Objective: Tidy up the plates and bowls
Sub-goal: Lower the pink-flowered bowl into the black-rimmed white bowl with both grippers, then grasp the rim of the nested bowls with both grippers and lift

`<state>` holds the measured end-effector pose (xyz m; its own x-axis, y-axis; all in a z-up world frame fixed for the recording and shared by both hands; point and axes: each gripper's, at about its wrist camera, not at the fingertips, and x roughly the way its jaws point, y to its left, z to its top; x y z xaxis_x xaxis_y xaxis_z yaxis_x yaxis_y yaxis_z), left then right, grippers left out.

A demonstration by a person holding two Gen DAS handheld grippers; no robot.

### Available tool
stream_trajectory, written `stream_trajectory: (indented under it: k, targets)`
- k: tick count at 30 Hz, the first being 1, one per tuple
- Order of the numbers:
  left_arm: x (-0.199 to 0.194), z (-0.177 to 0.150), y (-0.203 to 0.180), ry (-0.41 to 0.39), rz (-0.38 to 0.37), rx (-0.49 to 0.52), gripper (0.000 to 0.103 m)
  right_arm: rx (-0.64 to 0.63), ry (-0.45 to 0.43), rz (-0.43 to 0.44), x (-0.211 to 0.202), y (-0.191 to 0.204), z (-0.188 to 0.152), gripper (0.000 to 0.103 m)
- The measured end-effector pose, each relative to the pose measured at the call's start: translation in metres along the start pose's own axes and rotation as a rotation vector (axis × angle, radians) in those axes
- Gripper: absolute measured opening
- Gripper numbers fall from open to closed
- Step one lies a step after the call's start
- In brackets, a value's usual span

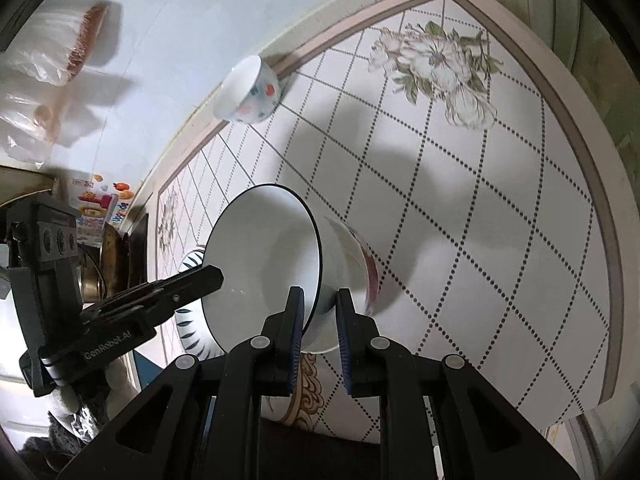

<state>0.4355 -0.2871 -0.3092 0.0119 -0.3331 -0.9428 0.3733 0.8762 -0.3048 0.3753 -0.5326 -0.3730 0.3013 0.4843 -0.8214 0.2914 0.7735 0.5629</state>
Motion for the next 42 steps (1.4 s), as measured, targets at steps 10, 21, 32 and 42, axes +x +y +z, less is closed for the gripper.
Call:
stream_trajectory:
  k: [10,21,32,42]
  targets:
    - [0.015,-0.001,0.003,0.018,0.035,0.013,0.015,0.015,0.036,-0.005,0.019,-0.007,0.000,0.018]
    - [0.024,-0.008,0.001,0.029,0.052,0.018,0.015,-0.001,0.050,-0.034,0.022,-0.009,-0.004,0.018]
    - [0.025,-0.010,-0.002,0.030,0.070,0.026,0.015,-0.028,0.065,-0.058,0.021,-0.005,-0.002,0.018]
    - [0.014,-0.014,0.004,0.060,-0.002,-0.021,0.015,0.045,0.123,-0.009,0.017,-0.013,0.008,0.018]
